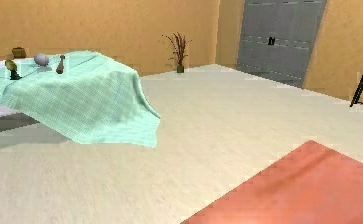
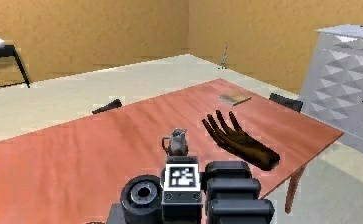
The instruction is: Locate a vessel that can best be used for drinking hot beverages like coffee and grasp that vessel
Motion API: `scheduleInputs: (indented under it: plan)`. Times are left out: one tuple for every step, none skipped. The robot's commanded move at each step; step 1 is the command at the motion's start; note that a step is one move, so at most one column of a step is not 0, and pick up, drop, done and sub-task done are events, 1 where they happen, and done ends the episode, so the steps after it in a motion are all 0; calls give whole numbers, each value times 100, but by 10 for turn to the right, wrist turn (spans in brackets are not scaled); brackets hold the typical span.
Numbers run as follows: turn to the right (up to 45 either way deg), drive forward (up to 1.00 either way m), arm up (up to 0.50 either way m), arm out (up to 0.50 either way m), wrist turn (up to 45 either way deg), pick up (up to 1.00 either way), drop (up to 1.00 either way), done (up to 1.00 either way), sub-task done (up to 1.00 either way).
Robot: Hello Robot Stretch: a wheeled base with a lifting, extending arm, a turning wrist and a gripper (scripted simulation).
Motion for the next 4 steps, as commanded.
scheduleInputs:
  plan:
    - [0,0,0,0,450,0,0,0,0]
    - [0,0,0,0,450,0,0,0,0]
    - [0,0,0,0,450,0,0,0,0]
    - [0,0,0,0,300,0,0,0,0]
